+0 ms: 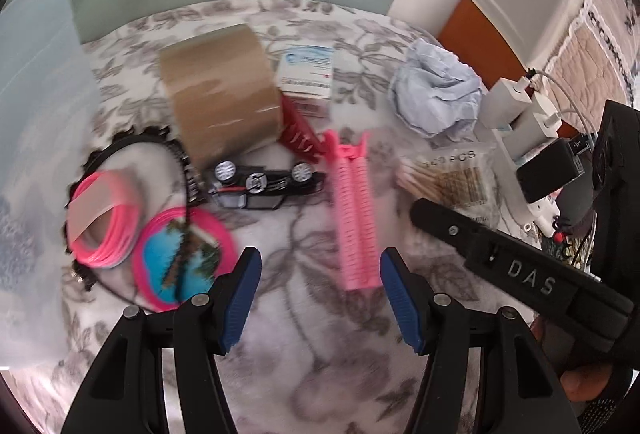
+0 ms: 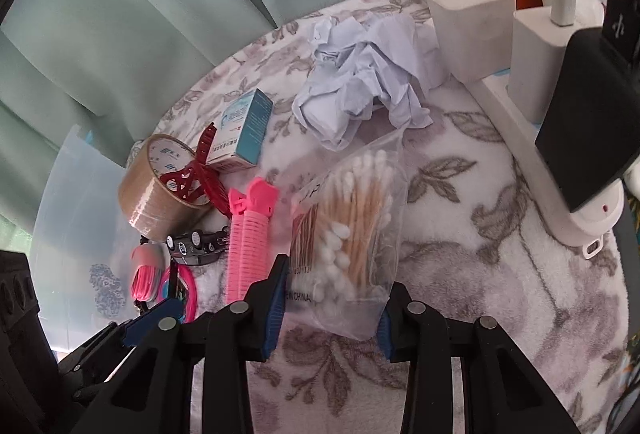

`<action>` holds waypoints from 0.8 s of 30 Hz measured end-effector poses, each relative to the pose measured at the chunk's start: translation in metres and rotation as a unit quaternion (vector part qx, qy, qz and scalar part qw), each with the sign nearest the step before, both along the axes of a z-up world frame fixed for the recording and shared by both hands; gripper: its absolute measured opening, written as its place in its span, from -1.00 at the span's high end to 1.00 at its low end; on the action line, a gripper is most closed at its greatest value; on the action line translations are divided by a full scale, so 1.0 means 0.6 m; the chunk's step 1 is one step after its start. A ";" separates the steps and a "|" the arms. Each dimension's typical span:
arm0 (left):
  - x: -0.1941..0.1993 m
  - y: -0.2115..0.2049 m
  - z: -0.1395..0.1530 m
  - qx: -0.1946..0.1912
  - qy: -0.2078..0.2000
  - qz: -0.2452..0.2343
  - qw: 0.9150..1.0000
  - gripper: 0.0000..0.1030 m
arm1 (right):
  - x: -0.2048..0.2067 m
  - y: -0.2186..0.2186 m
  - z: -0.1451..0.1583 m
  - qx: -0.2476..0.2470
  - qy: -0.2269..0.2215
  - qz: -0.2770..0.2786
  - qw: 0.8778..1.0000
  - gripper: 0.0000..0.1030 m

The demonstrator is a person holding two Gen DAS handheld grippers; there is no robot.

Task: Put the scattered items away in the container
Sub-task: 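Grasp the pink hair roller with left tool while right tool grasps cotton swab bag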

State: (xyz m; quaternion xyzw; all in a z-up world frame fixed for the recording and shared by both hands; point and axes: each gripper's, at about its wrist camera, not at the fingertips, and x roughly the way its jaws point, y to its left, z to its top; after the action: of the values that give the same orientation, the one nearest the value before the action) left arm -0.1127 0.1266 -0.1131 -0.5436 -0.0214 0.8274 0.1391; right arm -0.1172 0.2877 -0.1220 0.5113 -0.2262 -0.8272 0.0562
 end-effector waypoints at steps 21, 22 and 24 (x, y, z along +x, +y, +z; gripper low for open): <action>-0.038 0.042 -0.016 -0.028 -0.004 -0.030 0.999 0.46 | 0.008 0.028 0.022 -0.017 0.013 -0.016 1.000 0.45; -0.035 0.042 -0.013 -0.027 -0.003 -0.031 0.999 0.46 | 0.012 0.028 0.028 -0.016 0.015 -0.017 1.000 0.46; -0.029 0.039 -0.006 -0.023 -0.003 -0.030 0.999 0.47 | 0.021 0.029 0.039 -0.015 0.020 -0.019 1.000 0.46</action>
State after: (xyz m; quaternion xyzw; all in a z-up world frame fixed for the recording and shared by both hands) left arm -0.1300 0.1497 -0.1164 -0.5491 0.0134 0.8218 0.1515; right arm -0.1045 0.3052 -0.0985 0.4893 -0.2471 -0.8348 0.0522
